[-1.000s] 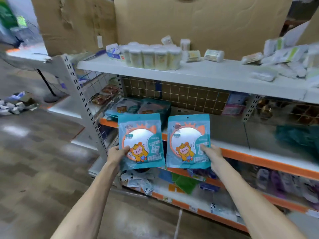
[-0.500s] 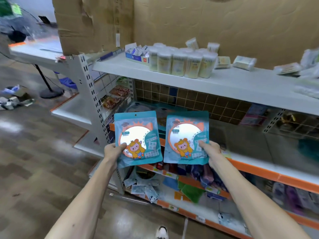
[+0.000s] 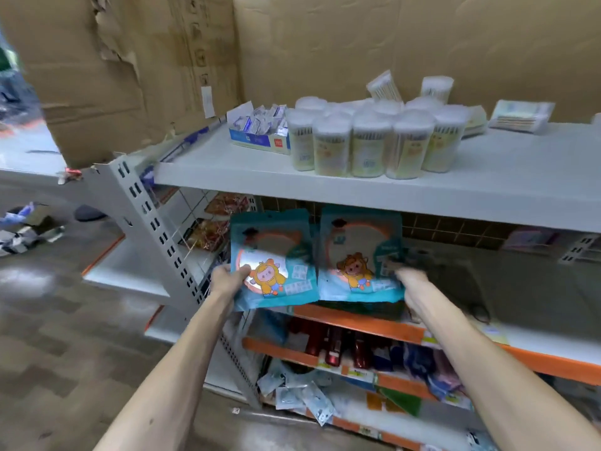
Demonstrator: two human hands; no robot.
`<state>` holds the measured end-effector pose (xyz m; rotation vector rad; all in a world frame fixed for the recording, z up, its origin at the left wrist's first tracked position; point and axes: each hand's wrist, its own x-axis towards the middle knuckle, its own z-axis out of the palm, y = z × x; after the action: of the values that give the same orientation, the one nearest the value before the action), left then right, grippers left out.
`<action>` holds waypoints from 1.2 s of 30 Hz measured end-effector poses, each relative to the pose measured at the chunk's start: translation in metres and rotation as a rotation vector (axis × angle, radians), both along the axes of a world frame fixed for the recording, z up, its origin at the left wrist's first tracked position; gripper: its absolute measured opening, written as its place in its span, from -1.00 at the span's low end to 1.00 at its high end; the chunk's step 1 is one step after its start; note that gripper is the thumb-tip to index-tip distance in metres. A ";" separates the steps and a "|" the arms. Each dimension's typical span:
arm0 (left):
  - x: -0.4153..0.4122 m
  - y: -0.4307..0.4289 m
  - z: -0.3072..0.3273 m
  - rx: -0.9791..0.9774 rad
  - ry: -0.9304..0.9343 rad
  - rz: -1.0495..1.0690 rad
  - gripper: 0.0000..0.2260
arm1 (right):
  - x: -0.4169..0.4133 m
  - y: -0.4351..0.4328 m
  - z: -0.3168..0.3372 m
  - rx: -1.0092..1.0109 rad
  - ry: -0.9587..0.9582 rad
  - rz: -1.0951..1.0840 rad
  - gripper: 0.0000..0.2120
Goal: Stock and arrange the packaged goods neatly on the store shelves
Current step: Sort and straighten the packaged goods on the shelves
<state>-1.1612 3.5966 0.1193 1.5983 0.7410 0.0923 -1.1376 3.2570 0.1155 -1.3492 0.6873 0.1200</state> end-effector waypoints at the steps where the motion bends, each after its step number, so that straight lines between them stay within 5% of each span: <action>1: 0.011 0.004 -0.001 0.022 0.002 -0.001 -0.84 | 0.006 0.001 0.001 0.007 0.010 0.002 -0.79; 5: 0.046 0.017 -0.002 0.108 0.025 -0.029 -0.90 | 0.023 0.000 0.001 -0.006 0.038 0.021 -0.87; 12: 0.078 0.024 -0.003 0.216 0.079 -0.134 -0.65 | 0.041 0.013 -0.010 0.005 0.056 -0.033 -0.74; 16: 0.088 0.026 -0.009 0.222 0.072 -0.197 -0.54 | 0.042 0.029 -0.019 0.037 0.075 -0.044 -0.86; 20: 0.098 0.038 -0.018 0.236 0.082 -0.231 -0.59 | 0.041 0.038 -0.033 -0.027 0.116 -0.050 -0.83; 22: 0.100 0.040 -0.022 0.329 0.101 -0.273 -0.65 | 0.044 0.044 -0.039 -0.205 0.111 -0.031 -0.79; 27: 0.101 0.038 -0.033 0.533 0.065 -0.375 -0.84 | 0.045 0.057 -0.043 -1.054 0.072 0.119 -0.78; 32: 0.112 0.056 -0.055 0.571 0.121 -0.422 -0.86 | 0.029 0.075 -0.029 -1.171 0.201 0.173 -0.68; 36: 0.113 0.058 -0.053 0.740 0.155 -0.470 -0.59 | 0.013 0.074 -0.026 -1.402 0.305 0.354 -0.56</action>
<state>-1.0480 3.6542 0.0665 2.4734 0.4407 -0.1170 -1.1241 3.3312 0.0898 -2.8432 0.7936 0.1281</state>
